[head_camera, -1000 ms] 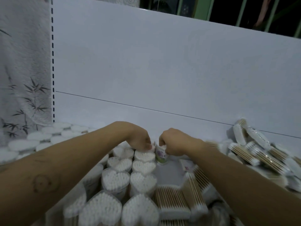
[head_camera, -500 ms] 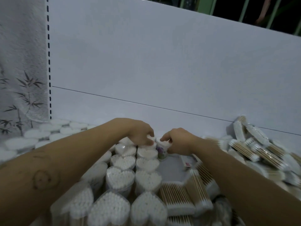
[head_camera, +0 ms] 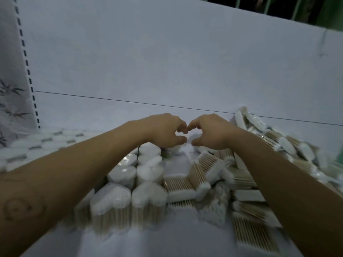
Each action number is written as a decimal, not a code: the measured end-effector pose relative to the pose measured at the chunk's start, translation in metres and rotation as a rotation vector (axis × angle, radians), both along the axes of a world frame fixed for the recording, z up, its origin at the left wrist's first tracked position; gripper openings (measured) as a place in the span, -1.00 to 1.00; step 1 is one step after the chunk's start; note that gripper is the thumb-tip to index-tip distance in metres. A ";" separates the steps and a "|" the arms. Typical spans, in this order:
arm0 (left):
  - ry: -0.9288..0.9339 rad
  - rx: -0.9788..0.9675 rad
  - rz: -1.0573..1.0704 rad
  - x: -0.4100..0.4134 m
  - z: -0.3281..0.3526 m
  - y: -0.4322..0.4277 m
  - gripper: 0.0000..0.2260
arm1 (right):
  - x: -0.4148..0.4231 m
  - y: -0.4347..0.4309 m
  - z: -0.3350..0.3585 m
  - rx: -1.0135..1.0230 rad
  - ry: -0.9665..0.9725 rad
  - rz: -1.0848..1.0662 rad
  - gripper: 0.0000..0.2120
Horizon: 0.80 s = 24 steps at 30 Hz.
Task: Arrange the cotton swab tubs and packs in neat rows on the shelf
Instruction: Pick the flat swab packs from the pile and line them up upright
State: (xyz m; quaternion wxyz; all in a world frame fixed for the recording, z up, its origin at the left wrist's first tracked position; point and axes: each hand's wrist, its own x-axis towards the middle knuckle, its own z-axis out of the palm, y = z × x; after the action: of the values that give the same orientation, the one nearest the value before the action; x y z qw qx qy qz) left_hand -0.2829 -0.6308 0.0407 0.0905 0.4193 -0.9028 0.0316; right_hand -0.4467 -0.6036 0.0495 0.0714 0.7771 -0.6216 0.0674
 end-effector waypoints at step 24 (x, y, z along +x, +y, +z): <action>0.350 -0.402 0.238 -0.056 -0.145 0.162 -0.74 | -0.053 0.137 -0.122 -0.177 -0.044 0.067 -0.37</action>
State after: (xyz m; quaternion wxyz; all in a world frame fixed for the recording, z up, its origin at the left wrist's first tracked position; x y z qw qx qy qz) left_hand -0.3390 -0.4683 -0.1039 0.3218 0.4951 -0.7935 0.1472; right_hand -0.5000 -0.4665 -0.0721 0.1239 0.7865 -0.5883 0.1412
